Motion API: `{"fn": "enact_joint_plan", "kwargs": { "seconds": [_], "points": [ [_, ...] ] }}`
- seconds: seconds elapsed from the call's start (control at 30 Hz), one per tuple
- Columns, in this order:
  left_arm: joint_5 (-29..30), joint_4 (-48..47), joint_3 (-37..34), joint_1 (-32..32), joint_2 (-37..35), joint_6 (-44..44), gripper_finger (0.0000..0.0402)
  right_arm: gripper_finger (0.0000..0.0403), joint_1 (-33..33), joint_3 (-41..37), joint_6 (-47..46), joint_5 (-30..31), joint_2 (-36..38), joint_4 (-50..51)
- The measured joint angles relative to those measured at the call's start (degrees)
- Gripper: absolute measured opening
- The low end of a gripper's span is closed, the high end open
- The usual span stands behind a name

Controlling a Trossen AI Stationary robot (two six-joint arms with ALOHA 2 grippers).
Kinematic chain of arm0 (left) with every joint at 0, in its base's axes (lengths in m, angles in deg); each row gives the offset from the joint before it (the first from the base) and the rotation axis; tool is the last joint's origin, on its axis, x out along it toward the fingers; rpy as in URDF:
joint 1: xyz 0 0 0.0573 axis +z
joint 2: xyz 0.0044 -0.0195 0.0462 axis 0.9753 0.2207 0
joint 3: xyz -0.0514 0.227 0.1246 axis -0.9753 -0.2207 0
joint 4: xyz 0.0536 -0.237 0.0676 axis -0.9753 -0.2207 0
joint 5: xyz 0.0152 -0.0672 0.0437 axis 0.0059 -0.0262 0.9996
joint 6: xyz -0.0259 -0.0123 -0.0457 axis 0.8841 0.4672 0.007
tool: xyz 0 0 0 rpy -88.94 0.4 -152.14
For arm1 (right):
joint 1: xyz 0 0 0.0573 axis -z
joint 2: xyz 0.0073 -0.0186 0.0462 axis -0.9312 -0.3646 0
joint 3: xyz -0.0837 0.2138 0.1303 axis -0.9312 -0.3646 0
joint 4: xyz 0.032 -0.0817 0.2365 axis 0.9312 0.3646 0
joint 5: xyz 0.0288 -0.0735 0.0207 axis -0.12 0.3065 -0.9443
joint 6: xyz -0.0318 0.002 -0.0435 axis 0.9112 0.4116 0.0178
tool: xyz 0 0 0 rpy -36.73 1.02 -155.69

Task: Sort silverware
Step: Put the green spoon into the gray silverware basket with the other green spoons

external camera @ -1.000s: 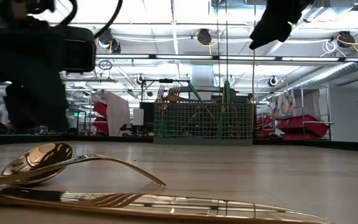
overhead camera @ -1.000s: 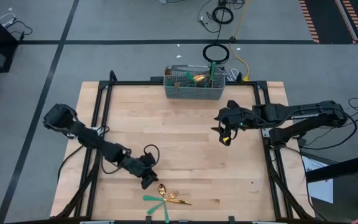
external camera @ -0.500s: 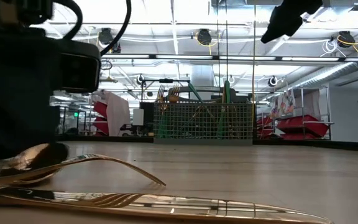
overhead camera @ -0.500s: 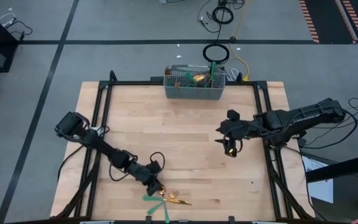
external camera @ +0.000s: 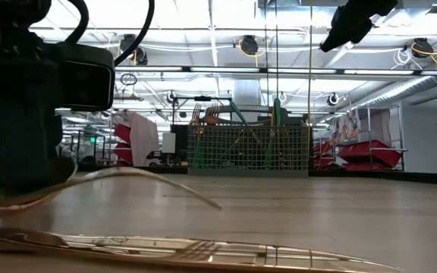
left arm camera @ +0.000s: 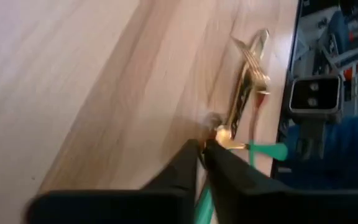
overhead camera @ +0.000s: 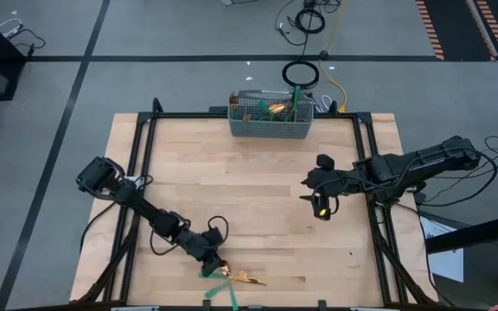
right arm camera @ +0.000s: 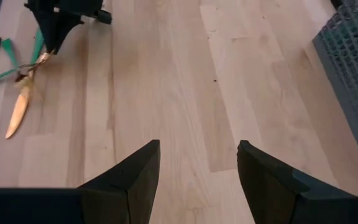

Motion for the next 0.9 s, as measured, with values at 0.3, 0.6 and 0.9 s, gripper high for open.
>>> {"fn": "enact_joint_plan", "kwargs": {
  "seconds": [0.3, 0.6, 0.9],
  "points": [
    [8.4, -0.1, -0.1, 3.4, 0.7, 0.2, 0.0004, 0.0201, 0.0, 0.0, -1.8, 3.1, 0.0, 1.3],
    [14.9, -0.8, -0.3, 16.7, 0.7, -6.4, 0.0003, 0.0201, 0.0, 0.0, -4.6, 3.1, 0.0, 1.3],
    [13.9, -1.3, 1.8, 31.9, -3.1, -20.4, 0.0001, 0.0201, 0.0, 0.0, -7.7, 3.2, 0.0, 1.2]
  ]
}}
